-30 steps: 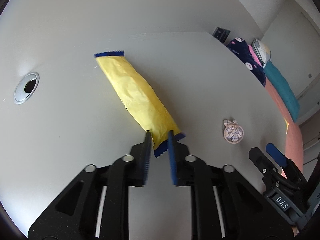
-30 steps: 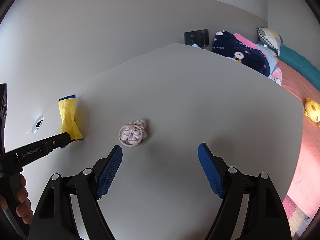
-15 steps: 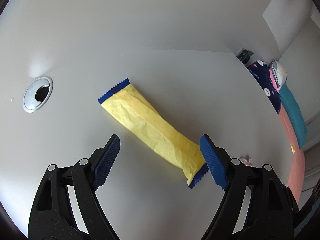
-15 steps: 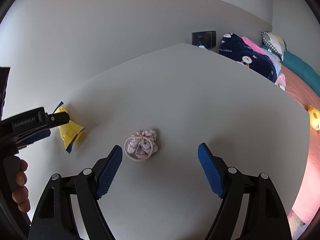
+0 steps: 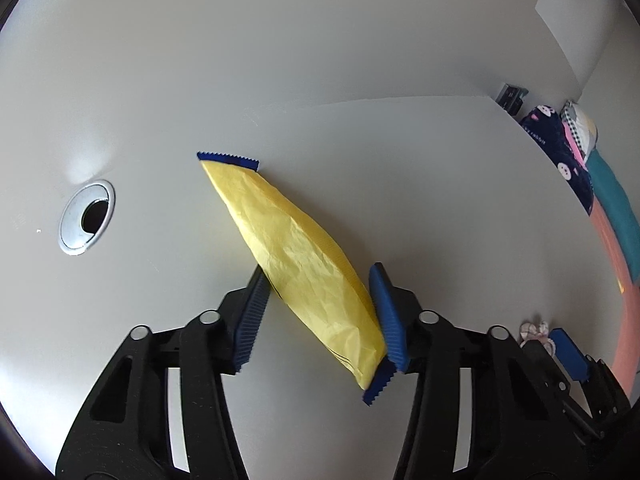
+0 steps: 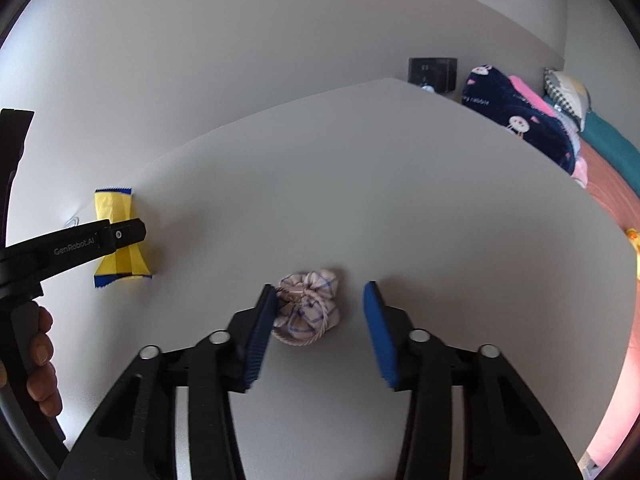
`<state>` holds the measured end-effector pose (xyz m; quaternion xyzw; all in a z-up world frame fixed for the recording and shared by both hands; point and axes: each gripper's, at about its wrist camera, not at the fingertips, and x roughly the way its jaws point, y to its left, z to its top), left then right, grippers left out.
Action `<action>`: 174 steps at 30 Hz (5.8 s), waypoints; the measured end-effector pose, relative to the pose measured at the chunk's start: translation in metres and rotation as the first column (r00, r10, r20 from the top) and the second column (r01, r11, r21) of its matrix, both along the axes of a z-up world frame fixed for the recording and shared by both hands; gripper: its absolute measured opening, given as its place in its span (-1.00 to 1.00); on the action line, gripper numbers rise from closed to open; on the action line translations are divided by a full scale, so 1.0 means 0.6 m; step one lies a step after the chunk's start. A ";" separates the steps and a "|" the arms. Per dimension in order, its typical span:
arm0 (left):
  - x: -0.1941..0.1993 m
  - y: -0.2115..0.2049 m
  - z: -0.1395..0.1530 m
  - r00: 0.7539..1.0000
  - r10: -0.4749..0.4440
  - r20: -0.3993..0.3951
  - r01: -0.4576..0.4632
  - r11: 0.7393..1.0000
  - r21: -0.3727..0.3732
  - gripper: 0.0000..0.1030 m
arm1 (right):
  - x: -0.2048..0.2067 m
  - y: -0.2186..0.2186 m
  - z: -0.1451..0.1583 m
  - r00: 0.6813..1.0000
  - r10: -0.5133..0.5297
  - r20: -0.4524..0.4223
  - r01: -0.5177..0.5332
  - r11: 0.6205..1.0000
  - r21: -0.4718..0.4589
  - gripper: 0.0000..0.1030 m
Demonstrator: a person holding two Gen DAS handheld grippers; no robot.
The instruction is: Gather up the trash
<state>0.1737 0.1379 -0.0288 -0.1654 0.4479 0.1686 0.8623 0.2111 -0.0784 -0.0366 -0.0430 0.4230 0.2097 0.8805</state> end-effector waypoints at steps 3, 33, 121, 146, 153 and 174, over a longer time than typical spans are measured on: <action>-0.003 0.001 0.001 0.999 -0.029 0.017 0.029 1.000 -0.001 -0.27 | -0.004 0.004 0.003 1.000 0.024 -0.009 -0.024 1.000 0.008 -0.53; -0.094 -0.141 0.073 0.964 -0.248 0.094 0.245 0.969 0.046 -0.52 | -0.111 -0.115 0.099 0.996 -0.073 0.042 0.068 0.992 0.107 -0.61; -0.240 -0.513 0.062 0.735 -0.676 0.049 0.667 0.735 0.122 0.81 | -0.369 -0.505 0.105 0.800 -0.589 0.117 0.580 0.808 0.105 0.49; -0.248 -0.519 0.069 0.720 -0.691 0.064 0.675 0.719 0.163 0.87 | -0.369 -0.502 0.102 0.798 -0.592 0.117 0.583 0.806 0.103 0.49; -0.249 -0.520 0.069 0.716 -0.695 0.064 0.681 0.716 0.156 0.87 | -0.372 -0.502 0.102 0.798 -0.592 0.117 0.583 0.806 0.101 0.49; -0.257 -0.525 0.074 0.708 -0.700 0.097 0.677 0.711 0.191 0.87 | -0.374 -0.504 0.101 0.797 -0.592 0.119 0.583 0.806 0.101 0.49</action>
